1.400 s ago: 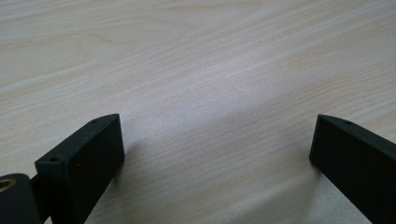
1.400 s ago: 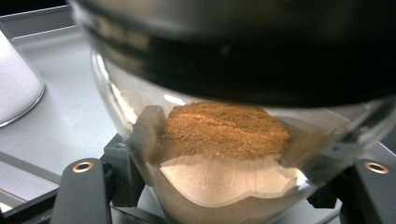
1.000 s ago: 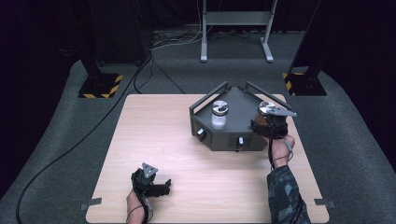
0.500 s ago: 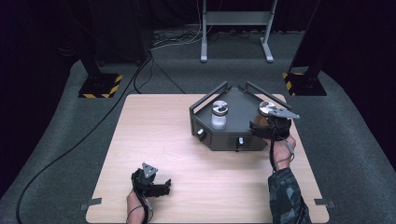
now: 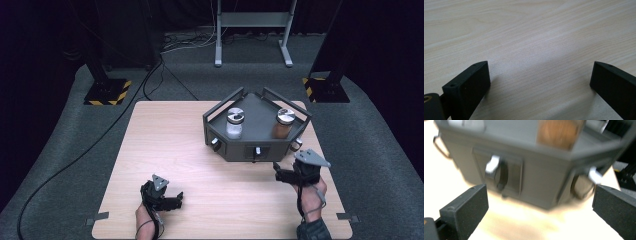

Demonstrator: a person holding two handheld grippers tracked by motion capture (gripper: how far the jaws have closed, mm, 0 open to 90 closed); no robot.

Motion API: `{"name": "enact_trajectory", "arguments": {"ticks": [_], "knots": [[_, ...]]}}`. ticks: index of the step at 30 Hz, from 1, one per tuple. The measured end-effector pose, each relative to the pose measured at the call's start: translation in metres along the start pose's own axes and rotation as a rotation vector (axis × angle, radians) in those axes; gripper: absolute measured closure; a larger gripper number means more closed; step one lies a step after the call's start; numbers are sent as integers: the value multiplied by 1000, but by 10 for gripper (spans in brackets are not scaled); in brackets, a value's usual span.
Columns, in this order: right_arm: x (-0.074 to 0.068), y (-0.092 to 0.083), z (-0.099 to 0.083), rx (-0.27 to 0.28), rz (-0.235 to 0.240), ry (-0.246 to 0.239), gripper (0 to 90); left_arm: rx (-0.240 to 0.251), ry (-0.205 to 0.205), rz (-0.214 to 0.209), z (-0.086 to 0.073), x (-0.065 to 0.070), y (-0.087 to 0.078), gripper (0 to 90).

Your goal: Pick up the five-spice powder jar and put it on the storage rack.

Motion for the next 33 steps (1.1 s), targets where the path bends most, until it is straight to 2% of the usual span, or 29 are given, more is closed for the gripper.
{"name": "enact_trajectory", "arguments": {"ticks": [3, 7, 12, 15, 18, 21, 33], "knots": [[-8, -4, -26, -30, -8, 9, 0, -2, 0, 2, 0, 0, 0, 24], [-9, -7, -54, -71, -5, 63, 0, -3, -2, 4, 1, 1, 0, 20], [-6, -11, -71, -130, 13, 110, 0, -2, -3, 5, 1, 1, 0, 21], [-9, -12, -79, -157, 2, 117, 0, -2, -5, 6, 1, 1, 0, 20], [-9, -10, -81, -183, -2, 119, 0, -3, -4, 6, 1, 1, 0, 21], [-10, -11, -83, -170, -16, 114, 0, 0, -4, 7, 0, 1, 0, 21], [-11, -8, -79, -201, -16, 105, 0, 0, -6, 9, 0, 2, 0, 23]]}}
Point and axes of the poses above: each handheld gripper's, and its own axes: y roughly forward along the jaws, z roughly out of its top, x roughly to its right, the point moved 3 cm from there along y, roughly forward along the jaws, and after that the axes turned 12 degrees about z, right-handed, at the moved point
